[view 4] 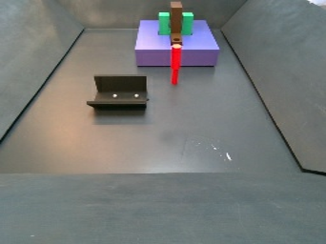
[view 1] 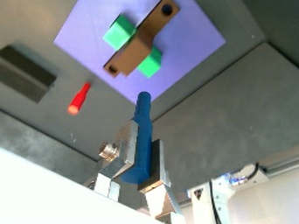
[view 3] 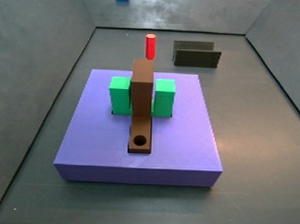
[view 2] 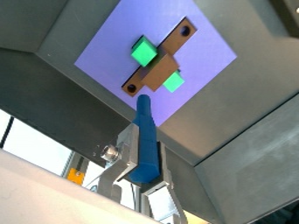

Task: Pick up the blue object. Move up. Move to above the board. Insert the blue object.
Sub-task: Insert the blue object.

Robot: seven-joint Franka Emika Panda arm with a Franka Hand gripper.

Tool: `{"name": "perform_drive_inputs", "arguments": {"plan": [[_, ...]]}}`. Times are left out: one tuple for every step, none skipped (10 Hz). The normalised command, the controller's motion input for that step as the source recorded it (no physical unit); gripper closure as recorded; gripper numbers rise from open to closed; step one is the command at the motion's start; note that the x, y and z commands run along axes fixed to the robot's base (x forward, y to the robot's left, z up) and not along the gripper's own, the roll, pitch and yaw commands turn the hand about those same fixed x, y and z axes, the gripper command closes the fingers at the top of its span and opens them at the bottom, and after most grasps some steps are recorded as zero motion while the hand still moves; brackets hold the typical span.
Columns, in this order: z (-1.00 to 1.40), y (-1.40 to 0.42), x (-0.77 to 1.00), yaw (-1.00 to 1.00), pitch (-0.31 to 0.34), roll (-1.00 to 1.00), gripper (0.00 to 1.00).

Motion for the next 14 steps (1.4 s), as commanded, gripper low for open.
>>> {"name": "perform_drive_inputs", "arguments": {"plan": [[-0.68,-0.71,0.47,-0.11,0.087,0.0,1.0],[-0.54,-0.75,0.17,0.0,0.044,0.0,1.0],[-0.34,-0.69,0.05,0.0,0.0,0.03,1.0],[-0.37,-0.52,0.14,0.0,0.0,0.0,1.0],[-0.31,-0.1,0.0,0.04,-0.034,-0.01,1.0],[0.0,-0.1,0.0,0.06,-0.01,0.22,1.0],[-0.27,-0.01,0.04,0.07,-0.051,0.0,1.0],[-0.43,-0.1,0.19,0.0,-0.099,-0.08,1.0],[-0.45,-0.14,0.26,0.0,-0.127,-0.12,1.0],[-0.48,-0.09,0.15,0.0,-0.151,-0.12,1.0],[-0.33,0.0,0.0,0.0,-0.104,-0.03,1.0],[-0.1,-0.17,-0.03,0.06,-0.059,0.25,1.0],[-0.27,-0.01,0.0,0.02,-0.071,0.1,1.0],[-0.34,-0.01,0.0,0.09,-0.1,0.04,1.0]]}}
